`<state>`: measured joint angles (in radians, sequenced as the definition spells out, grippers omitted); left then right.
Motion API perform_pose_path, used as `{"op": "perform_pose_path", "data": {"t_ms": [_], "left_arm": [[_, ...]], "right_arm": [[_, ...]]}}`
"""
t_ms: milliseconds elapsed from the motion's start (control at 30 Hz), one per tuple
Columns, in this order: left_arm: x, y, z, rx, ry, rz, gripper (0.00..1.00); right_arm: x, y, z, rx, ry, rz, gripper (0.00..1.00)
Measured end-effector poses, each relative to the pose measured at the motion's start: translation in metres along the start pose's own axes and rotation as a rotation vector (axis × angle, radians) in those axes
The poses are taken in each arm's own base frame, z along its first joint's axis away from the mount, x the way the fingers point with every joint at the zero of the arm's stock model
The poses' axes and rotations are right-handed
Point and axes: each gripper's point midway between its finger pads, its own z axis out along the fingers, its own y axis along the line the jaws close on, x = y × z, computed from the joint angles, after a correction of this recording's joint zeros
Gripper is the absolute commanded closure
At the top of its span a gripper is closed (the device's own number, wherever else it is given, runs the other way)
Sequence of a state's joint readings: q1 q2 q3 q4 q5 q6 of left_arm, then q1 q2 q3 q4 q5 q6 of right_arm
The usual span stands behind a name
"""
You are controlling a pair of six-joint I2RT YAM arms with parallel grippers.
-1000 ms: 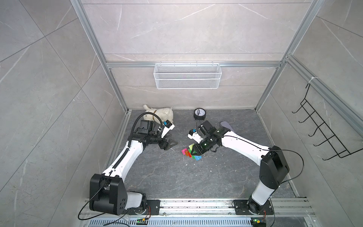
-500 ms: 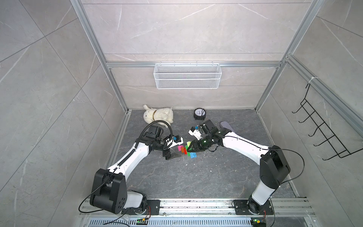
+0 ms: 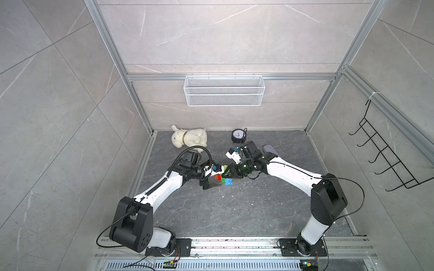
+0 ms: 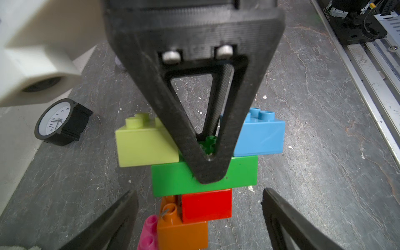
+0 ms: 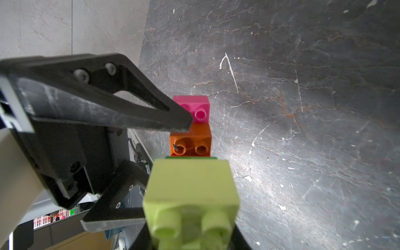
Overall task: Assemble the letter y with lego
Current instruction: Pick up the lego brick from the center of the board.
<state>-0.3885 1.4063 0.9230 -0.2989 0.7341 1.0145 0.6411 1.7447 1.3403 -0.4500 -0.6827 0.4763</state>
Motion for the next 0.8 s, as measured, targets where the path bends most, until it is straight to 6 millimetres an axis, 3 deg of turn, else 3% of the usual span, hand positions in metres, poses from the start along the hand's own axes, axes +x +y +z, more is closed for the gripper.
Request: {"op": "perform_pose_path", "data": {"t_ms": [800], "left_arm": [[-0.014,0.0,0.006,0.011,-0.055,-0.04,0.2]], "right_arm": [[-0.002,0.006,-0.001,-0.048,-0.001,0.018,0.7]]}}
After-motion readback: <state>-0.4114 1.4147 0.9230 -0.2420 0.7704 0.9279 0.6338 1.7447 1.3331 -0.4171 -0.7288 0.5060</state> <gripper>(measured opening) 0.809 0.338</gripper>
